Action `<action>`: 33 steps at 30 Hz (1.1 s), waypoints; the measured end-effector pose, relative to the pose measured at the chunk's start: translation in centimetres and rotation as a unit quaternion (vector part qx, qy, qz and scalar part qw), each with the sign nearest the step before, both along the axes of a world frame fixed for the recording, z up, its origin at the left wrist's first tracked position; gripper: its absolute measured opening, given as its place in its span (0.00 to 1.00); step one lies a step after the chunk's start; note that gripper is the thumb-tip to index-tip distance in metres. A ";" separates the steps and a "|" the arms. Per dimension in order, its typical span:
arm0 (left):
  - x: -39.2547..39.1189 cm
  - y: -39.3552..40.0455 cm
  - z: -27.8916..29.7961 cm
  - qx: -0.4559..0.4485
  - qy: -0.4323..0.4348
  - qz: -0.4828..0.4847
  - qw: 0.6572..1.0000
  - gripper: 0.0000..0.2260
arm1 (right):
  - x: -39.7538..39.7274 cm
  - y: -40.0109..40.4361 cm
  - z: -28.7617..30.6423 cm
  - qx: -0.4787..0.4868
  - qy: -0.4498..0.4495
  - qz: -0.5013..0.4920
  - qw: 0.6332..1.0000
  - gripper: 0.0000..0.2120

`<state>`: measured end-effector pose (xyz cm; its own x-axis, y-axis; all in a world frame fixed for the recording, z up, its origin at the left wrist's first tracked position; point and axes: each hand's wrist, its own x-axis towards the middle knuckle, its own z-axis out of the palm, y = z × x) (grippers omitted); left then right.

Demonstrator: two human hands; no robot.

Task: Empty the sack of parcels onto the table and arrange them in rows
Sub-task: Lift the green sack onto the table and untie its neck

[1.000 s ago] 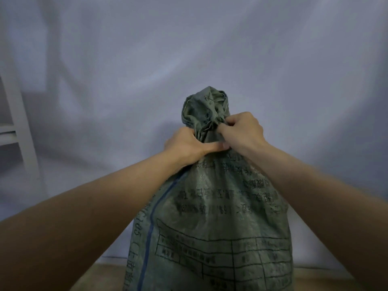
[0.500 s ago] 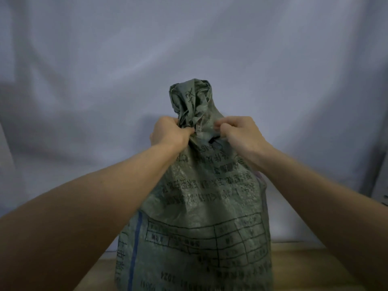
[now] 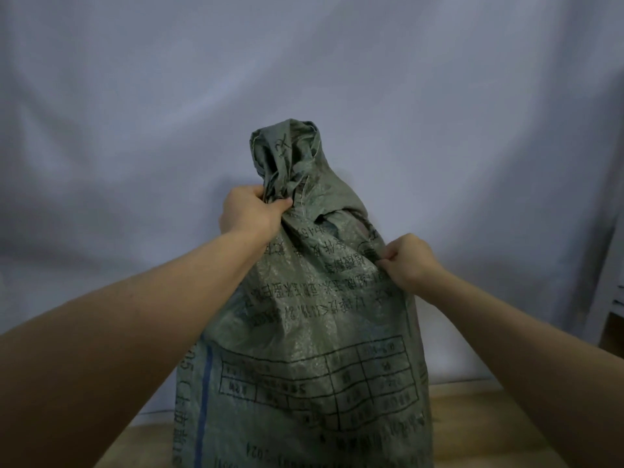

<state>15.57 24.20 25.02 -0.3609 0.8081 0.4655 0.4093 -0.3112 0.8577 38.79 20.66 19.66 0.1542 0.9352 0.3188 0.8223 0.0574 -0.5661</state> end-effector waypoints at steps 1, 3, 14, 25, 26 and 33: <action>-0.1 0.1 0.1 -0.001 0.004 0.007 1.000 0.09 | 0.3 0.5 0.3 0.010 0.007 0.006 1.000 0.11; -0.1 0.2 0.8 -0.002 0.008 0.021 1.000 0.07 | 1.0 1.2 1.4 0.045 0.036 0.014 0.998 0.08; 2.0 0.5 5.8 0.010 0.006 0.119 0.993 0.17 | 2.9 5.6 5.1 0.153 0.085 0.042 0.984 0.09; 2.8 1.1 6.8 0.013 -0.028 0.096 0.995 0.10 | 4.1 6.7 5.8 0.132 0.111 0.083 0.982 0.09; 2.8 1.2 6.4 0.004 -0.036 0.086 0.996 0.11 | 4.3 6.7 5.5 0.109 0.108 0.084 0.985 0.09; 3.3 -0.1 11.2 0.090 -0.036 0.062 0.993 0.09 | 4.1 5.3 8.8 0.262 0.160 0.034 0.951 0.09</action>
